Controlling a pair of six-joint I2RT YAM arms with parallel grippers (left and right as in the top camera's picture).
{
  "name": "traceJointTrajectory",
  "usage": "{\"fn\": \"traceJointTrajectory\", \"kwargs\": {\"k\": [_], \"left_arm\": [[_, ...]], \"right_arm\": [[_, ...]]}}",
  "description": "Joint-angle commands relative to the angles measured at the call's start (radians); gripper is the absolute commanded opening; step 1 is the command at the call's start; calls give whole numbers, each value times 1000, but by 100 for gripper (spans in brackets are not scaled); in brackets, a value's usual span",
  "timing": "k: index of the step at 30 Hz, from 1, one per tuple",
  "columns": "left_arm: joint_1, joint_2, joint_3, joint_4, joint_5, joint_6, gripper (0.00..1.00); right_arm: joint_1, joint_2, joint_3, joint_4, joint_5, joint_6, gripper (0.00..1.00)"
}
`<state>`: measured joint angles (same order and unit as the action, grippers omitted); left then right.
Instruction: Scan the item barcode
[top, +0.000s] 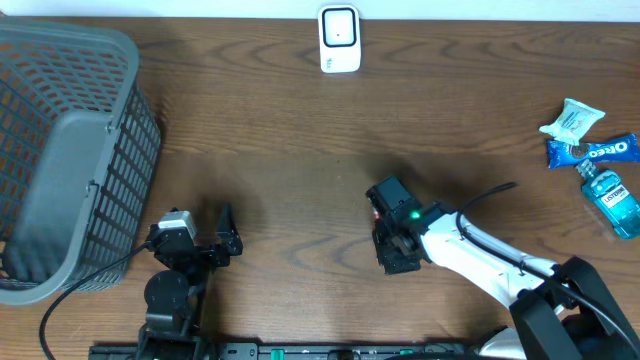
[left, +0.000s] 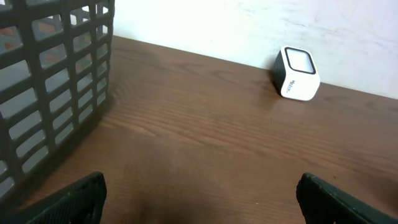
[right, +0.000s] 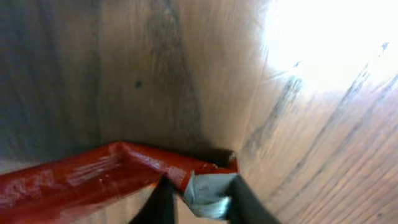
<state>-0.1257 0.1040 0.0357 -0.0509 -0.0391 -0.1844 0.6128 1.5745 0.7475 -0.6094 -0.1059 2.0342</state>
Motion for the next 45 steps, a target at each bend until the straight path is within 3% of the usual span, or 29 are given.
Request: {"fn": "traceJointTrajectory", "kwargs": {"k": [1,7,9,10,14,18,23,27,32,37,45], "left_arm": [[3,-2,-32,-15,-5,-5,98],[3,-2,-32,-15,-5,-5,98],[3,-2,-32,-15,-5,-5,98],[3,-2,-32,-15,-5,-5,98],[3,-2,-32,-15,-5,-5,98],[3,-2,-32,-15,-5,-5,98],[3,-2,-32,-15,-5,-5,98],[3,-2,-32,-15,-5,-5,98],[3,-2,-32,-15,-5,-5,98],[3,-2,-32,-15,-5,-5,98],[3,-2,-32,-15,-5,-5,98]], "right_arm": [[3,49,-54,-2,136,-61,1],[-1,32,10,4,153,-356,1],[-11,9,63,5,139,-562,1],[-30,-21,137,-1,53,-829,1],[-70,-67,282,-103,-163,-1164,1],[-88,-78,369,-201,-150,-1353,1],[-90,-78,384,-137,-39,-1563,1],[-87,-78,384,-11,92,-1792,1],[-88,-74,384,210,353,-1932,1],[-106,-27,384,509,616,-2089,1],[-145,128,384,1092,742,-2419,1]]}}
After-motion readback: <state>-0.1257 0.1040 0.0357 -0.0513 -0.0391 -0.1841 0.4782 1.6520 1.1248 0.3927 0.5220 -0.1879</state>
